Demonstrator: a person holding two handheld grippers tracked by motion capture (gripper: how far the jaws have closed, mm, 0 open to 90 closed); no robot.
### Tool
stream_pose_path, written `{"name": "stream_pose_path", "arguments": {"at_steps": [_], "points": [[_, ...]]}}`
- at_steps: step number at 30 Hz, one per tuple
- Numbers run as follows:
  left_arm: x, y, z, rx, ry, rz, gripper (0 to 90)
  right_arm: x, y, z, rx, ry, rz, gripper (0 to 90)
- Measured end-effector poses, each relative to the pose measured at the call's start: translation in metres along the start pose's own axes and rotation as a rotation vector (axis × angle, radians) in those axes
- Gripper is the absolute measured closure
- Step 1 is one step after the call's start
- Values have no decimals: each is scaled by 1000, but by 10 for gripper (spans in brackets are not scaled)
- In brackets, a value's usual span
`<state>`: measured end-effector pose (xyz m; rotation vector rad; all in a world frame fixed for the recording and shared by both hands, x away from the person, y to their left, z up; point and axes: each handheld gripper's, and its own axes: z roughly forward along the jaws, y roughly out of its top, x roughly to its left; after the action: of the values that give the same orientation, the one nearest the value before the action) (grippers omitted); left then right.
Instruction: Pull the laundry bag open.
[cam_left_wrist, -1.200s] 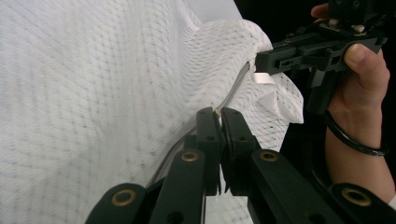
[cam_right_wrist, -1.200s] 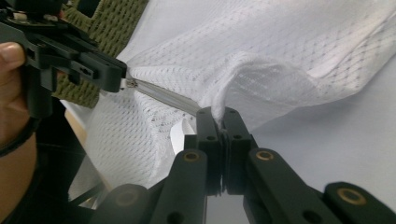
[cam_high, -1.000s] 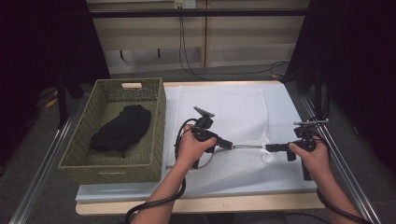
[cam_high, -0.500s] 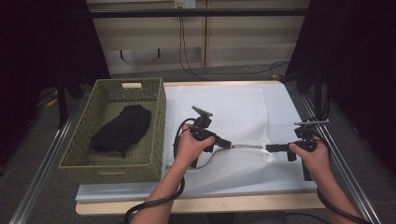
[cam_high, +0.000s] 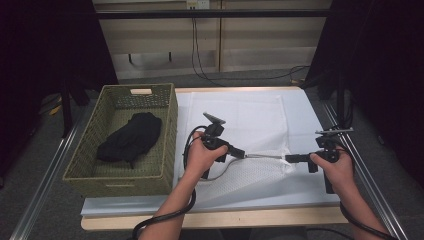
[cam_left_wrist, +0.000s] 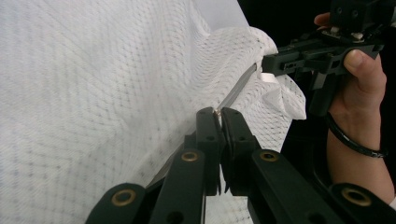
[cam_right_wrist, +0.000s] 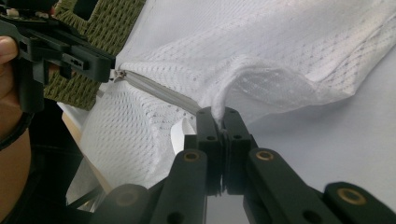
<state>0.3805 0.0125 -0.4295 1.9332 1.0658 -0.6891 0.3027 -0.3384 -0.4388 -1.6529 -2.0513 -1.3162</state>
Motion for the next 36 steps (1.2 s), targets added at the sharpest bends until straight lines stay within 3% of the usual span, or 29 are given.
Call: {"name": "stream_pose_path", "arguments": {"at_steps": [2,4,7,14,15,19,20,22,26,27,28,33,35,36], "points": [[0,-1,0,7,-8,-8,867,0,0,0,-4,0,2,893],[1,0,-1,17,4,11,867,0,0,1,2,-5,-1,894],[1,0,-2,19,-16,1,867,0,0,0,-2,-1,0,894],[2,1,-6,16,-4,-8,867,1,0,0,-3,-1,-3,894],[2,1,-7,14,-19,-16,867,0,0,0,-5,2,-4,894],[4,1,-9,15,7,-4,867,0,0,0,-5,-7,-1,893],[3,1,-9,10,-13,-23,867,0,0,-1,-4,0,4,893],[3,1,-10,9,-13,-26,867,-1,0,-1,-10,7,2,894],[3,1,-12,14,-9,-18,867,0,0,0,-4,0,5,893],[4,1,-13,11,11,0,867,-1,0,-1,-10,-2,4,893],[3,1,-14,7,-5,-25,866,-1,1,-2,-12,-11,4,894],[1,2,-16,13,1,-1,867,0,1,-2,-13,-15,-2,893],[1,2,-17,12,-10,-9,867,0,1,-2,-15,-12,2,893],[3,2,-18,10,4,-1,867,0,1,-2,-18,-9,0,894]]}}
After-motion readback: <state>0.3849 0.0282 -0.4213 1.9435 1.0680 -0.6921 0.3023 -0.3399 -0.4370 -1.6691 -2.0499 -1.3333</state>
